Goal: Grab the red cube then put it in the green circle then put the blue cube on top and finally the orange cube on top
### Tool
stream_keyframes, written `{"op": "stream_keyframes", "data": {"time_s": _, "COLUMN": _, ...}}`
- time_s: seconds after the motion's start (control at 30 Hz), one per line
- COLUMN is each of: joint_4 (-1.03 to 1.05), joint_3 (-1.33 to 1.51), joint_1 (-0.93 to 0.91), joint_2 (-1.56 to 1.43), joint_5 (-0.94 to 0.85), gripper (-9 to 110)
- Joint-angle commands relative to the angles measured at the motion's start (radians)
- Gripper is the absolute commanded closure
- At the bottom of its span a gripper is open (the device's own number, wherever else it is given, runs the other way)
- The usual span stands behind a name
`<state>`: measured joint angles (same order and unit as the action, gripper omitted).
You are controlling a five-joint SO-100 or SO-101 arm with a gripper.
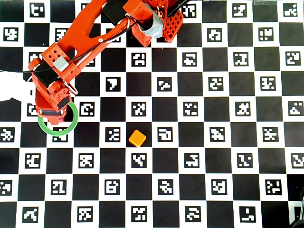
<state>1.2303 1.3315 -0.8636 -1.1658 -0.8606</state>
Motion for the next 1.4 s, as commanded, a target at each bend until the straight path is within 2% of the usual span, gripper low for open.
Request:
{"op": "stream_keyframes", "data": {"time_s": 0.0, "joint_4": -0.021, "joint_3": -0.005, "joint_1": 0.003, "joint_2": -0.038, "joint_5": -0.006, "gripper": 94}}
{"op": "stream_keyframes", "data": {"time_s": 0.3, "joint_4": -0.035, "joint_3": 0.009, "joint_1": 0.002, "joint_2": -0.038, "joint_5": 0.006, "gripper": 92}}
{"op": "stream_keyframes", "data": {"time_s": 0.43, "joint_4": -0.041, "joint_3": 0.009, "joint_1": -0.003, "joint_2": -0.040, "joint_5": 0.018, "gripper": 79}}
{"op": "stream_keyframes", "data": {"time_s": 0.63, "joint_4": -0.048, "joint_3": 0.011, "joint_1": -0.012, "joint_2": -0.043, "joint_5": 0.028, "gripper": 66}}
{"op": "stream_keyframes", "data": {"time_s": 0.97, "joint_4": -0.057, "joint_3": 0.011, "joint_1": -0.017, "joint_2": -0.054, "joint_5": 0.040, "gripper": 55}}
{"op": "stream_keyframes", "data": {"time_s": 1.37, "joint_4": -0.032, "joint_3": 0.009, "joint_1": -0.026, "joint_2": -0.117, "joint_5": 0.034, "gripper": 53}}
